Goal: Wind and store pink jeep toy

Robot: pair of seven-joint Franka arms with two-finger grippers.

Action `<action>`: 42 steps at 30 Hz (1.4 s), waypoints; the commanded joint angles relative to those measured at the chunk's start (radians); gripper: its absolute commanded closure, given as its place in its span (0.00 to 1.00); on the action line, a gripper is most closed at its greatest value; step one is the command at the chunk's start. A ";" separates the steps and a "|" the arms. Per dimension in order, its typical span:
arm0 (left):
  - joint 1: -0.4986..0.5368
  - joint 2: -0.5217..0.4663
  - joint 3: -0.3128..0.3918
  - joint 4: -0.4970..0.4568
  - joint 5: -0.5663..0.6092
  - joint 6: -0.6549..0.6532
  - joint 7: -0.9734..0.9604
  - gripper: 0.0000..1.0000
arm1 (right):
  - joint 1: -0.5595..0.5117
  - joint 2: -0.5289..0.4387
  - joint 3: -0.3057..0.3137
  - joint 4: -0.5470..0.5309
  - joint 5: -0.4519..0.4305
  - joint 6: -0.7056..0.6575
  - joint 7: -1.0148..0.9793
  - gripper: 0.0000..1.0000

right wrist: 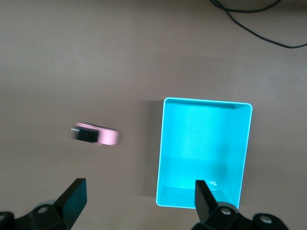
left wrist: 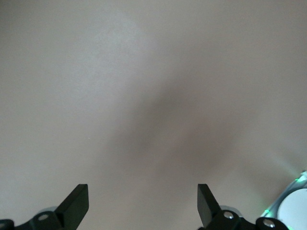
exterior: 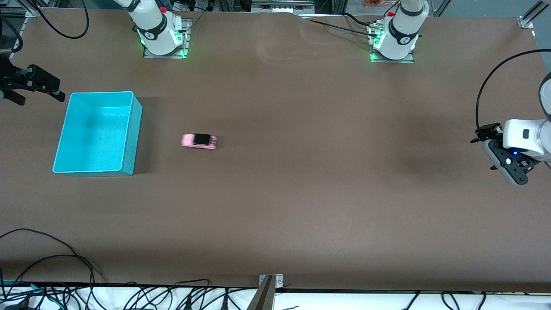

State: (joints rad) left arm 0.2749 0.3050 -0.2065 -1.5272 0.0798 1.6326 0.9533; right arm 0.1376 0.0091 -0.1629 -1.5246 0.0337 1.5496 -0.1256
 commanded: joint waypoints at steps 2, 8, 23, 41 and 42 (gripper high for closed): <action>0.003 -0.066 -0.053 0.001 0.012 -0.074 -0.171 0.00 | 0.005 0.005 0.000 0.021 -0.006 -0.020 0.008 0.00; 0.003 -0.115 -0.089 -0.007 0.008 -0.088 -0.335 0.00 | 0.005 0.005 0.000 0.021 -0.006 -0.020 0.008 0.00; -0.331 -0.179 0.154 -0.007 -0.021 -0.088 -0.668 0.00 | 0.005 0.005 -0.001 0.021 -0.005 -0.019 0.008 0.00; -0.436 -0.356 0.286 -0.117 -0.060 -0.057 -0.847 0.00 | 0.002 0.005 -0.009 0.021 -0.006 -0.019 0.008 0.00; -0.433 -0.356 0.286 -0.119 -0.061 -0.056 -0.843 0.00 | 0.002 0.005 -0.009 0.021 -0.006 -0.019 0.008 0.00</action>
State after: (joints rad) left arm -0.1508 0.0190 0.0630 -1.5604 0.0421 1.5506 0.1272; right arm 0.1369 0.0091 -0.1671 -1.5246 0.0337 1.5493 -0.1255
